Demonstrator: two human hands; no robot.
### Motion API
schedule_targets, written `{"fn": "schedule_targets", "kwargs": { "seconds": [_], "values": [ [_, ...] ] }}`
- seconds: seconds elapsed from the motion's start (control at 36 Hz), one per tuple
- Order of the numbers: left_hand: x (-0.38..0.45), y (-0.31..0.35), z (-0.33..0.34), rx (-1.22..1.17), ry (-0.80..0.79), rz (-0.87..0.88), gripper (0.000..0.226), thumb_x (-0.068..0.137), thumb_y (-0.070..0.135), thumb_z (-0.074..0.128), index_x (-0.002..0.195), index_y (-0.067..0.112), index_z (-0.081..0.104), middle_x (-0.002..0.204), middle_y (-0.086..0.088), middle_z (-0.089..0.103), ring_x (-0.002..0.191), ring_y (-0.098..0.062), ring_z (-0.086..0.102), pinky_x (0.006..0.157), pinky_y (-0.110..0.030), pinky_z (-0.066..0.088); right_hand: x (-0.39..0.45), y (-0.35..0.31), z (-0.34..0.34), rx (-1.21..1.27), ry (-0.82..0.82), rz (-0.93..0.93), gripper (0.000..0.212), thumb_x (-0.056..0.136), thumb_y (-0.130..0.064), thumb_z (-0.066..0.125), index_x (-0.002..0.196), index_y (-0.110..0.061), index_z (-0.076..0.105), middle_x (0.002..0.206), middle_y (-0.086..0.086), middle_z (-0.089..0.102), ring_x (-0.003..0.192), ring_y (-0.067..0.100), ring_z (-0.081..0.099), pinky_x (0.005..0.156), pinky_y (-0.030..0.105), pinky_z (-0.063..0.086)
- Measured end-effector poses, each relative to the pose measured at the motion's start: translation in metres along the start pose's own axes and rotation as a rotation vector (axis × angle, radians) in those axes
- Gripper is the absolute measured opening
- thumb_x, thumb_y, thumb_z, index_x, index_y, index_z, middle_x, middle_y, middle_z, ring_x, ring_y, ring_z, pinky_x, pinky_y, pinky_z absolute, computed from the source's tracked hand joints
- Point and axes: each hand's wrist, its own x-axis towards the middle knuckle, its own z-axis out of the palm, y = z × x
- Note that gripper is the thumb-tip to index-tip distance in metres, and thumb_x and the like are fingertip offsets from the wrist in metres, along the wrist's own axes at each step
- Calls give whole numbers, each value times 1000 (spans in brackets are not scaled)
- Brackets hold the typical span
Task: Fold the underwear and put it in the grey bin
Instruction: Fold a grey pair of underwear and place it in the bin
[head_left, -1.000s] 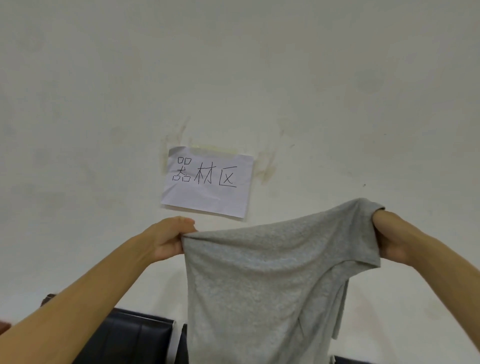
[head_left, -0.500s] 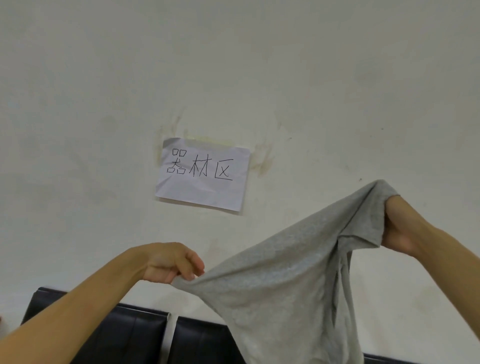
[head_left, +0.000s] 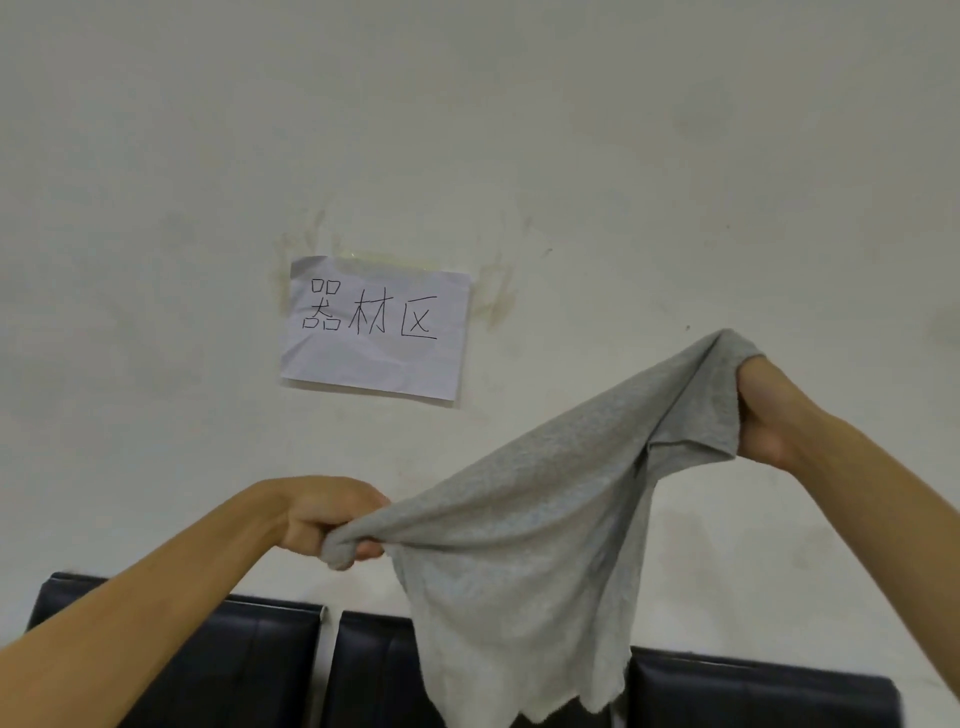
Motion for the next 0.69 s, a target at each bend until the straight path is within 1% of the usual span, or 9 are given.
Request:
{"fn": "schedule_targets", "kwargs": {
  "seconds": [0.06,0.14,0.19,0.25,0.36,0.47,0.56,0.61,0.69],
  "values": [
    [-2,2,-4,-22,121,21,10,72,15,62,76,8,67,71,-7,57,64,-12,50,61,-22,40,-1,2,-5,-54,-29,27,34,99,-39,43,97,-9,59,91,12,66,80,28,63,51,37,58],
    [-5,5,-7,59,317,28,34,75,32,67,97,7,72,91,-9,69,82,-17,54,71,-28,43,0,4,-13,-143,-51,71,30,97,-36,48,97,-8,60,87,12,66,77,28,63,59,36,58],
    [-6,6,-8,58,441,85,36,83,35,64,102,6,72,98,-8,72,88,-21,57,77,-32,45,1,6,-18,-204,-68,94,32,96,-36,48,104,-7,61,93,14,67,83,30,64,69,40,57],
    [-8,8,-11,50,567,129,33,92,36,56,101,8,72,96,-7,73,91,-26,61,77,-35,49,1,8,-23,-233,-94,120,35,98,-36,46,110,-6,61,104,17,67,92,32,64,75,45,56],
    [-11,16,-18,66,753,159,37,94,36,54,101,2,68,89,-15,72,79,-27,65,69,-34,49,-2,11,-30,-379,-168,175,30,100,-31,39,111,-11,59,108,15,66,94,37,64,71,54,54],
    [-17,27,-22,105,888,161,39,94,33,54,93,-4,66,79,-21,71,68,-29,68,59,-29,46,-5,11,-32,-452,-223,199,28,99,-25,36,105,-10,59,95,16,63,76,37,64,72,57,53],
    [-23,33,-27,125,990,210,36,94,29,55,87,-5,63,81,-24,70,66,-31,66,60,-30,44,-3,13,-32,-523,-221,217,29,99,-25,34,109,-8,55,97,18,60,67,37,65,74,60,53],
    [-25,35,-32,101,1021,242,32,90,28,57,85,-3,63,80,-24,67,65,-29,62,62,-33,43,-1,15,-31,-582,-197,233,30,98,-26,34,110,-7,53,97,21,59,66,39,67,73,59,54],
    [-29,38,-34,13,1060,266,34,90,35,60,83,1,63,85,-16,65,70,-25,60,62,-29,43,2,18,-30,-666,-173,265,39,96,-30,31,117,-2,48,102,26,60,75,45,68,67,51,55]
  ]
}}
